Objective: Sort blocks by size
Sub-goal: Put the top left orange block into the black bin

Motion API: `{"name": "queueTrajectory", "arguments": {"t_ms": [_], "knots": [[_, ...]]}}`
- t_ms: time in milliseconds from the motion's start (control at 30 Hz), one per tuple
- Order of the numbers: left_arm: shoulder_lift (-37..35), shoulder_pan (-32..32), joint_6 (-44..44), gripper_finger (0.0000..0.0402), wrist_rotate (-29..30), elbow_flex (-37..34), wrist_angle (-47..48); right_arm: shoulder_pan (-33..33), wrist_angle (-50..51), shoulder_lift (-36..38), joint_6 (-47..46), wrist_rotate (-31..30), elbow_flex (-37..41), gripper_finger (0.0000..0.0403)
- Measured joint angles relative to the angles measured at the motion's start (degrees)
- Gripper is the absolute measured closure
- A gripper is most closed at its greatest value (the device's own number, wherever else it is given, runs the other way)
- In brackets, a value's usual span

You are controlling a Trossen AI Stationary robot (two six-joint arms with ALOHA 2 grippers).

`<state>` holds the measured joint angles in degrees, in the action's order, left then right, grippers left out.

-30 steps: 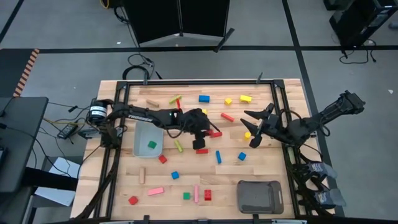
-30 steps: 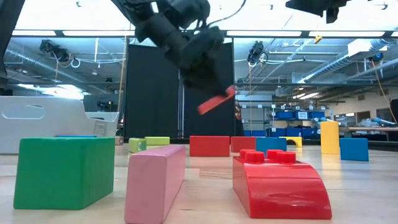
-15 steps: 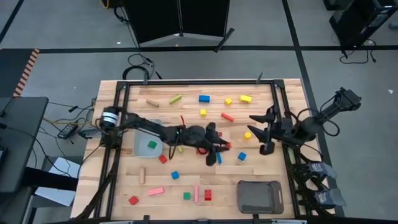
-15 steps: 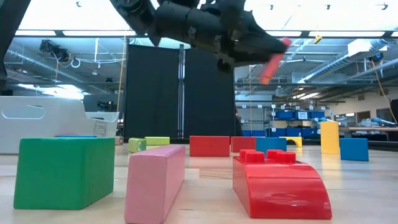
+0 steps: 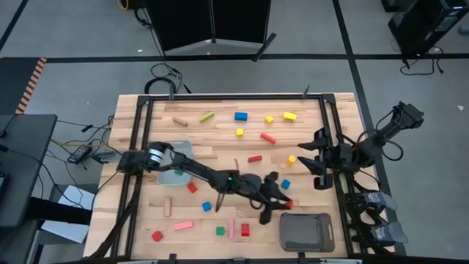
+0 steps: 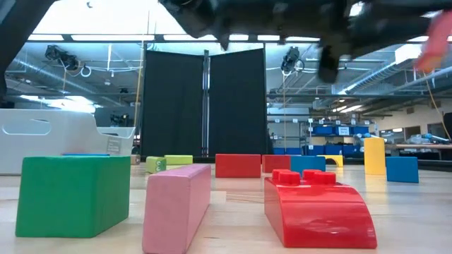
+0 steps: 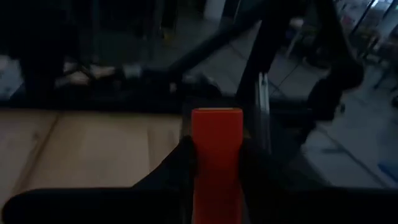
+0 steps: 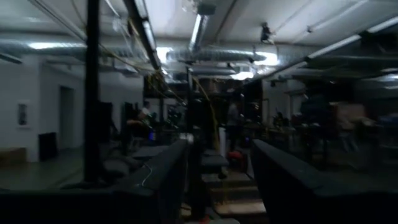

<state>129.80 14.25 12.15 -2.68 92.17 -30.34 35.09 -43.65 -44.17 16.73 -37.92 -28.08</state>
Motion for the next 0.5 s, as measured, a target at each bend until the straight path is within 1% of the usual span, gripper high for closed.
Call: {"name": "queueTrajectory", "arguments": {"t_ms": [100,167,267,400,500], "knots": [[2.15,0.79,-0.14,0.0302,-0.24,3.17,1.95,0.96,-1.39,0.01,0.51,1.83,-0.02,0.0212],[3.64,1.2,-0.16,0.0302,-0.42,5.29,1.82,1.55,-1.73,-0.01,1.12,2.01,-0.02,0.021],[5.81,1.85,-0.12,0.0302,-2.25,8.71,1.69,1.99,-1.89,0.0,1.43,2.02,-0.02,0.0208],[8.41,2.53,-0.14,0.0302,-3.47,12.68,6.09,2.03,-2.26,-0.01,1.46,2.04,-0.02,0.021],[10.22,2.99,-0.22,0.0302,-3.65,15.15,7.25,2.03,-2.34,-0.06,1.46,2.15,-0.02,0.0213]]}}
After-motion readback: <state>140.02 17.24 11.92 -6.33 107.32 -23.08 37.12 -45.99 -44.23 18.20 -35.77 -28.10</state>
